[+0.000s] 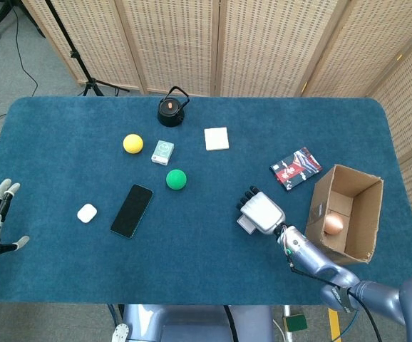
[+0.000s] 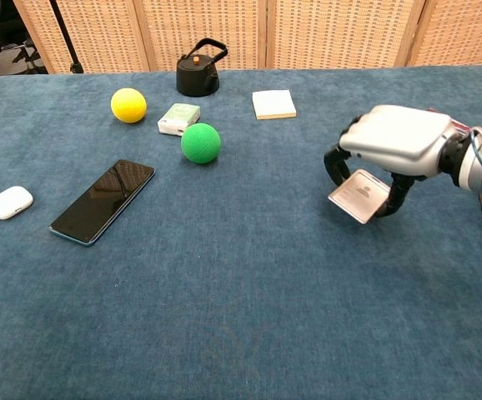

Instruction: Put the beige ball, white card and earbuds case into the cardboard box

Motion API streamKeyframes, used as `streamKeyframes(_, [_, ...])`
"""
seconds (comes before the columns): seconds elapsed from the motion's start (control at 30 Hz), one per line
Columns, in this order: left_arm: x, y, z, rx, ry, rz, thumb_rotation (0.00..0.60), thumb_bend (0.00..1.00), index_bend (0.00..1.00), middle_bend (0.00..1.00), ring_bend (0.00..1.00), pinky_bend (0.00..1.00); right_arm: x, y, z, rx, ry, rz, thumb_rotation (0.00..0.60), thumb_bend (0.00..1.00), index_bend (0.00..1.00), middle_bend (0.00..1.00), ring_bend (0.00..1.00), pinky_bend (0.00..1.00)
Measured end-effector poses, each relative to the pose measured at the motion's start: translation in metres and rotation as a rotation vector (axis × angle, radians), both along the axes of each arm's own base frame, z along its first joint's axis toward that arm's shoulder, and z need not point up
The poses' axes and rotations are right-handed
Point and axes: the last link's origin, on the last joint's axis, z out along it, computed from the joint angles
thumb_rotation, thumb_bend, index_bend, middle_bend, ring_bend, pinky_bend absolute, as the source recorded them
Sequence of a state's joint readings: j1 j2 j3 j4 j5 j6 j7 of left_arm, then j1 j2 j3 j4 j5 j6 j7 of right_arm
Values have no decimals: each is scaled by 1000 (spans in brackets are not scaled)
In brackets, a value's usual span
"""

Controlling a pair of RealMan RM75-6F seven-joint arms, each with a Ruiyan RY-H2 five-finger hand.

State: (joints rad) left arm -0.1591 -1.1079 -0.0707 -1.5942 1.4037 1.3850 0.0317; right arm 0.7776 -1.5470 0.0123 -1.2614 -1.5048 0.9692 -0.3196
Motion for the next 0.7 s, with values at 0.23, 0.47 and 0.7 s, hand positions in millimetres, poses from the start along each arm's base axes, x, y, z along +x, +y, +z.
streamKeyframes(0.23, [0,-1,3,6,-8,-2,600,0,0,0,0,0,37,8,33,-20,-130,53,600,156,500,478,337,240])
streamKeyframes(0.47, [3,-3,6,11,-20,-18,600,0,0,0,0,0,66,8,102,-128,-217,117,600,156,500,479,337,241])
streamKeyframes(0.7, [6,-2,8,11,-25,-28,600,0,0,0,0,0,44,8,175,-274,-135,133,600,156,501,479,337,240])
